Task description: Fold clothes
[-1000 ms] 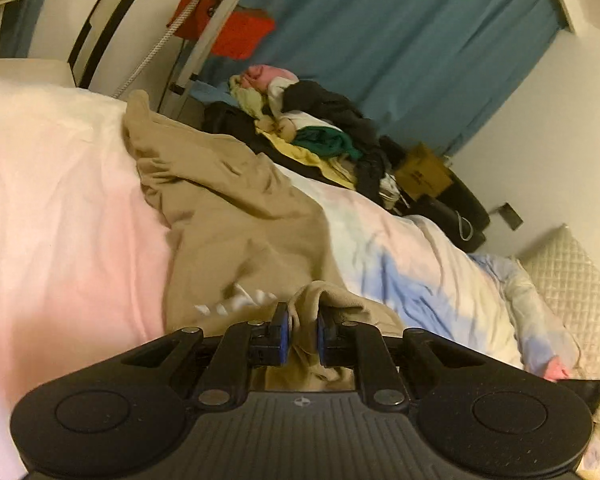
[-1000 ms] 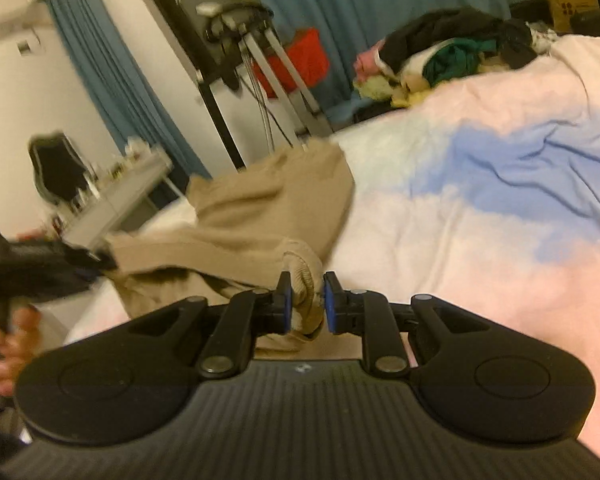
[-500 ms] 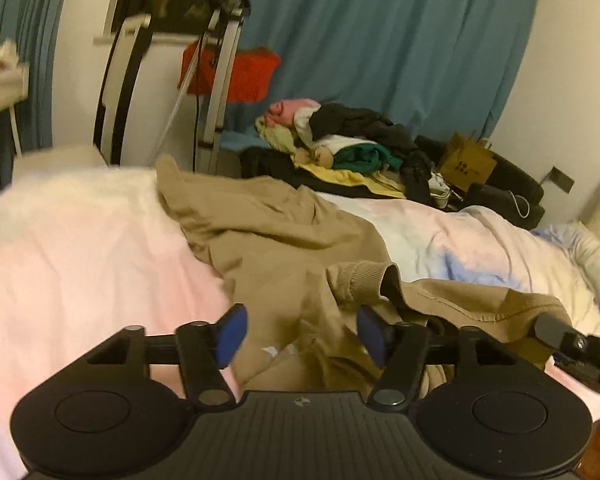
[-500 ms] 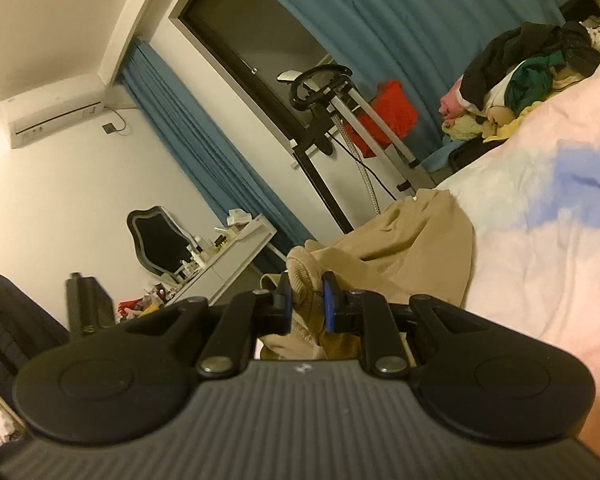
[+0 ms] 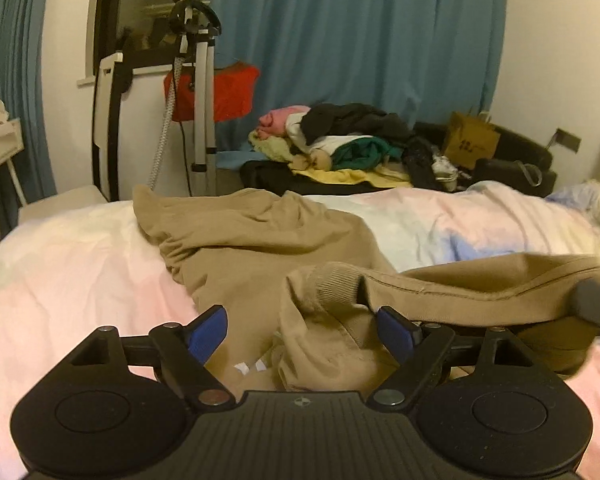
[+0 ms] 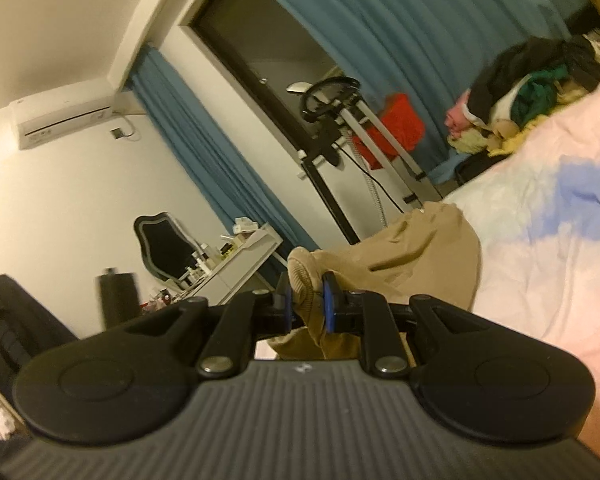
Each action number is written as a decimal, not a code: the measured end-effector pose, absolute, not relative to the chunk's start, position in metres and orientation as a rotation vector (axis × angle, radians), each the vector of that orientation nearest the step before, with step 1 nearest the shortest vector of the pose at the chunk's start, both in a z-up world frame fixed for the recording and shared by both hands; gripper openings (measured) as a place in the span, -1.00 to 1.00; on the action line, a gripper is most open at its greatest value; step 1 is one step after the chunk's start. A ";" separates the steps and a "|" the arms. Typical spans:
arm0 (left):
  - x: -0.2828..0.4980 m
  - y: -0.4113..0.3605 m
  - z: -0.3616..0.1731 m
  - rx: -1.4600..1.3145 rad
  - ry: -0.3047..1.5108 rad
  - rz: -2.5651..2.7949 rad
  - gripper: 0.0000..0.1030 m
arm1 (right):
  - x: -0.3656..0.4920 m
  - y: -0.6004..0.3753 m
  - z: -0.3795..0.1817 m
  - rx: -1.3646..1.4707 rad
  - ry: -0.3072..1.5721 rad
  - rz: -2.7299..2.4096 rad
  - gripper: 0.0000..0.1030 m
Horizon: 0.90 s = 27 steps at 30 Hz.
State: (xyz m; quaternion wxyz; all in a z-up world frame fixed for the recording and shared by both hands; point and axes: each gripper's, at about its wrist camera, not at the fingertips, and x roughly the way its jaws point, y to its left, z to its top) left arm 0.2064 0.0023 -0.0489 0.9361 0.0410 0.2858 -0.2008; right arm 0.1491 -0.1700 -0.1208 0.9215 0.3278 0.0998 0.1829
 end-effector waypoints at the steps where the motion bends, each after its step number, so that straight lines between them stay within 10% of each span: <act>1: 0.208 0.002 -0.049 0.081 0.572 -0.403 0.65 | 0.148 -0.169 -0.119 0.662 0.200 0.380 -0.64; 27: 0.150 -0.017 -0.036 0.261 0.307 -0.354 0.83 | 0.135 -0.191 -0.114 0.706 0.091 0.216 -0.64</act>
